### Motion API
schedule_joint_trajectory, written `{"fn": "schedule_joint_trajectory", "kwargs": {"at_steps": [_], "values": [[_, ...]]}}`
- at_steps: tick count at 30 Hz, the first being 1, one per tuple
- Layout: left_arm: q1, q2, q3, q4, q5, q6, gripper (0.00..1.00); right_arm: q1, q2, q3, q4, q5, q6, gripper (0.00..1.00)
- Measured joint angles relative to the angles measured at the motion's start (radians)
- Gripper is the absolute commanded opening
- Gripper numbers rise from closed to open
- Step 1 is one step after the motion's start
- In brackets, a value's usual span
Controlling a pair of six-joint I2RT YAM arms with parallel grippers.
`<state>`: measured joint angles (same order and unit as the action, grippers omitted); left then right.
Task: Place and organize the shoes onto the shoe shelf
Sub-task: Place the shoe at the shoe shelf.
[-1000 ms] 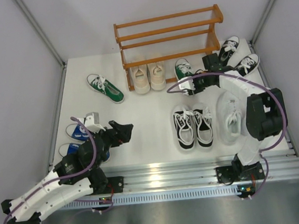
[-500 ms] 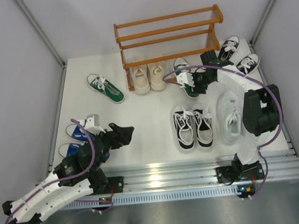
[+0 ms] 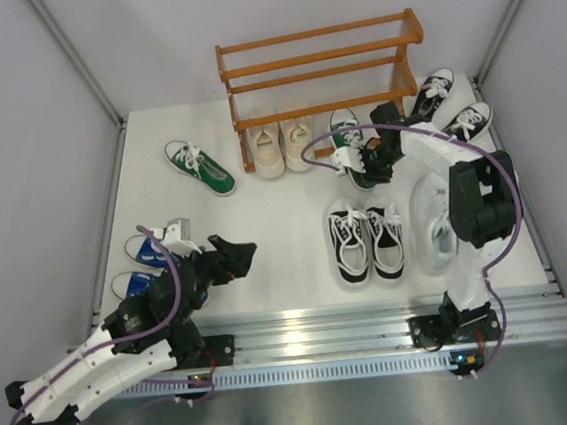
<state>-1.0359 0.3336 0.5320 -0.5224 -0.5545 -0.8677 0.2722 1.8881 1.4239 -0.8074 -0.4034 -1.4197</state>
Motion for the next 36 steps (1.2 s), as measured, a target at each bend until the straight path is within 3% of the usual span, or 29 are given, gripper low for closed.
{"fn": "schedule_joint_trajectory", "kwargs": {"at_steps": [2,6,15,28,36], "values": [[0.000,0.000,0.000,0.000,0.001,0.000,0.93,0.001,0.005,0.005,0.005,0.008,0.003,0.16],[0.000,0.000,0.000,0.000,0.004,-0.001,0.93,0.001,0.005,0.005,-0.005,0.022,0.007,0.00],[0.000,0.000,0.000,0.000,0.007,0.000,0.93,0.003,-0.030,0.005,0.037,0.029,0.015,0.00],[0.000,0.000,0.000,0.000,0.003,0.002,0.93,0.051,-0.036,-0.011,0.345,0.066,0.131,0.00],[0.000,0.027,0.000,0.000,-0.004,0.002,0.93,0.061,0.037,0.058,0.397,0.111,0.187,0.00]]}}
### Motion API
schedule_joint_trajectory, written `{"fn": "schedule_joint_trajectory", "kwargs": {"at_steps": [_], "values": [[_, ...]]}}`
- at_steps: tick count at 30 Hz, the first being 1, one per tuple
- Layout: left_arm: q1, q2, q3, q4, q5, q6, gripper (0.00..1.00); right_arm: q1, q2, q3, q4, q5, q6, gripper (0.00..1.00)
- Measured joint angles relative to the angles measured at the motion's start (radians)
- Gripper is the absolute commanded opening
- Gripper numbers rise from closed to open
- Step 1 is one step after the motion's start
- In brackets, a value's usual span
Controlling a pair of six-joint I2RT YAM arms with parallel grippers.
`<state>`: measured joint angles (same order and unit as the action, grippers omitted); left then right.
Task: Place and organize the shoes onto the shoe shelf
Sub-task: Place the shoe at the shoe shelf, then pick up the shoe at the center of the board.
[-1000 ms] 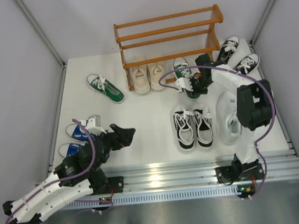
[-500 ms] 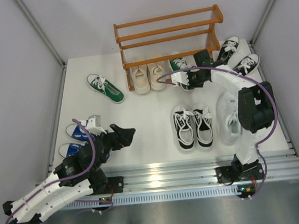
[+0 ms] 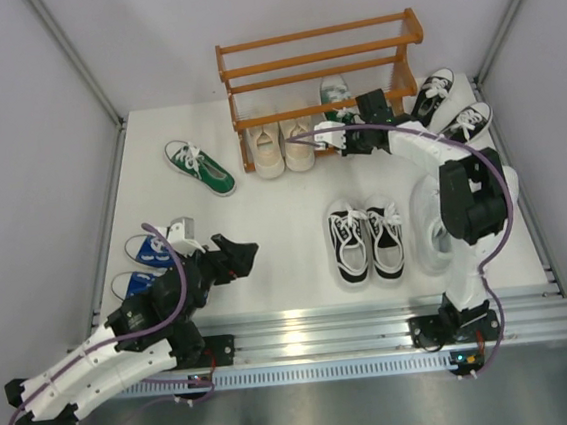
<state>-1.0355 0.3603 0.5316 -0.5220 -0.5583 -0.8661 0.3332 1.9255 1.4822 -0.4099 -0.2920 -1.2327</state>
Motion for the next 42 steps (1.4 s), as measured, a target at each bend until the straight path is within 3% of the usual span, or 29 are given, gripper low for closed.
{"fn": "schedule_joint_trajectory", "kwargs": {"at_steps": [9,10,13,14,18,26,29,33,37,42], "values": [[0.000,0.031,0.000,0.007,0.000,0.000,0.93,0.005,0.096,0.064,0.029,0.061,0.021,0.02],[0.000,0.033,0.000,0.008,0.000,0.001,0.93,0.005,0.097,0.064,0.029,0.063,0.022,0.05],[0.000,0.035,0.000,0.013,0.000,0.001,0.93,0.005,0.098,0.064,0.037,0.071,0.023,0.30],[0.000,0.035,0.000,0.015,0.000,0.001,0.93,0.005,0.098,0.064,0.055,0.078,0.024,0.43],[0.000,0.035,0.000,0.021,0.000,0.002,0.94,0.005,0.097,0.064,0.104,0.096,0.028,0.67],[0.000,0.097,0.032,0.021,-0.038,0.008,0.94,0.005,-0.015,-0.038,0.126,0.091,0.050,0.75],[0.000,0.173,0.081,0.022,-0.056,0.019,0.94,0.005,-0.107,-0.071,0.068,0.054,0.065,0.86],[0.024,0.294,0.163,0.030,-0.042,0.049,0.93,0.005,-0.277,-0.111,-0.014,-0.016,0.112,0.86],[0.184,0.410,0.230,0.061,0.094,0.076,0.84,0.005,-0.475,-0.180,-0.117,-0.151,0.206,0.85],[0.621,0.538,0.244,0.127,0.377,0.067,0.72,0.005,-0.732,-0.319,-0.221,-0.364,0.349,0.85]]}}
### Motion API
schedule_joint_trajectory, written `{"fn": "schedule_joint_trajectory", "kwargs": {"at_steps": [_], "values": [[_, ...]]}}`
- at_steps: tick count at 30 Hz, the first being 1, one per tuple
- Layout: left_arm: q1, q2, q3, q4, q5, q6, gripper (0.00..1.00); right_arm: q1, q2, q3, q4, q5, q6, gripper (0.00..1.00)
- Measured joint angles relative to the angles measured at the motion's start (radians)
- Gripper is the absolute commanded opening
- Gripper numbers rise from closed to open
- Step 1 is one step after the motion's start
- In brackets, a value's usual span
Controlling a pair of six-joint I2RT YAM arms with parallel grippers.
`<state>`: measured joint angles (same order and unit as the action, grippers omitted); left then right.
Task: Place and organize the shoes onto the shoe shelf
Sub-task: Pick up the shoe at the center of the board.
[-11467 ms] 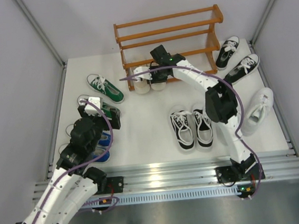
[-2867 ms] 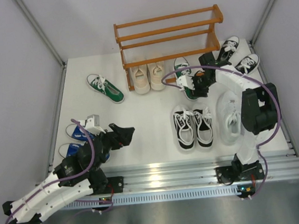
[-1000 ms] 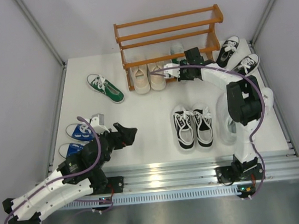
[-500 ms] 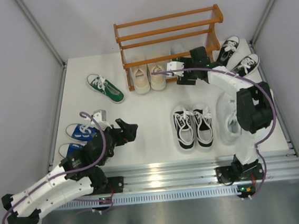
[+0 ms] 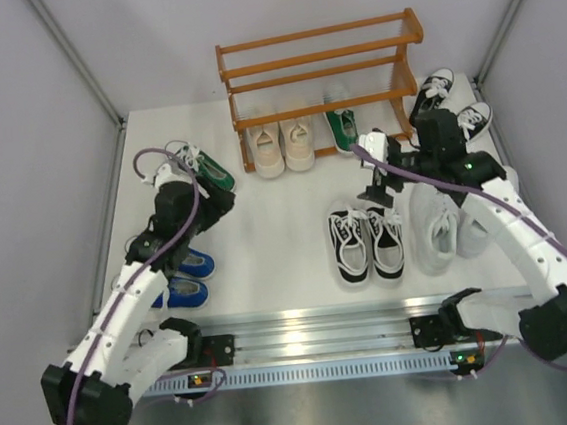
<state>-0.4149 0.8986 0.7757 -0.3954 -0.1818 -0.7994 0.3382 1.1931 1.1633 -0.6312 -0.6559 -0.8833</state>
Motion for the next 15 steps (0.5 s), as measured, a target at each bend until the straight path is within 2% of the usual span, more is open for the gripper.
{"fn": "schedule_joint_trajectory", "kwargs": {"at_steps": [3,6,11,15], "values": [[0.227,0.122,0.015,0.053,0.169,-0.044,0.67,-0.001,-0.112,-0.105,-0.013,-0.080,0.059,0.85],[0.360,0.271,0.031,0.122,0.274,-0.075,0.65,-0.011,-0.174,-0.211,-0.016,-0.123,0.085,0.85],[0.451,0.517,0.093,0.195,0.366,-0.069,0.62,-0.082,-0.203,-0.338,-0.024,-0.196,0.103,0.84],[0.470,0.649,0.163,0.231,0.386,-0.035,0.61,-0.117,-0.205,-0.346,-0.027,-0.228,0.101,0.84]]}}
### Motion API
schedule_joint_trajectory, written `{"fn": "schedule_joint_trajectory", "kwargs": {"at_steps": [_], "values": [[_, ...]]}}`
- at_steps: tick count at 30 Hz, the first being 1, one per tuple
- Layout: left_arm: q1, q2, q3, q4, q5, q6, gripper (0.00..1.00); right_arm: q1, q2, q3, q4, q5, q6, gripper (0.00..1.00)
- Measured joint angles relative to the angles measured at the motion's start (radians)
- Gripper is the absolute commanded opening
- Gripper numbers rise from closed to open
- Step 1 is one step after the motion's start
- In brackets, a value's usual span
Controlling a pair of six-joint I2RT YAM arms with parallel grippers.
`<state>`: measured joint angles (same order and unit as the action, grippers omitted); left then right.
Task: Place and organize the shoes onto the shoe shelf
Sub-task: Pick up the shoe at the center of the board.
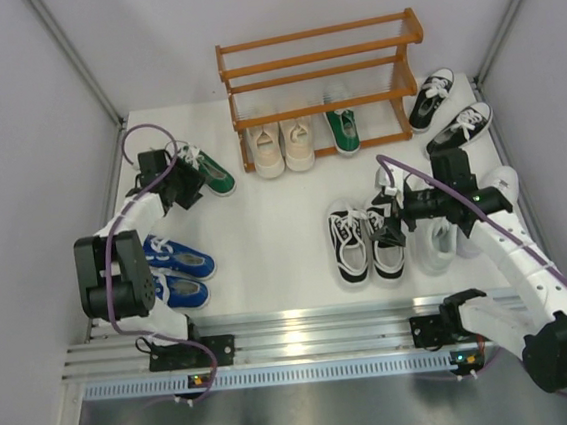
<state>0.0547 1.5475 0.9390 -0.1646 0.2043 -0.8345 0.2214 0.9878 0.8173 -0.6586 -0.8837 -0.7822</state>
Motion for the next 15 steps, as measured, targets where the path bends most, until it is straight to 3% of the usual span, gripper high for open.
{"fn": "schedule_joint_trajectory", "kwargs": {"at_steps": [10,15], "values": [[0.005,0.232,0.171,0.044,0.005,0.075,0.57,-0.003,-0.001,0.000,-0.001,-0.027,-0.010,0.83],[0.003,0.327,0.237,0.037,-0.005,0.118,0.43,-0.005,-0.001,0.000,-0.001,-0.027,-0.011,0.82]]}}
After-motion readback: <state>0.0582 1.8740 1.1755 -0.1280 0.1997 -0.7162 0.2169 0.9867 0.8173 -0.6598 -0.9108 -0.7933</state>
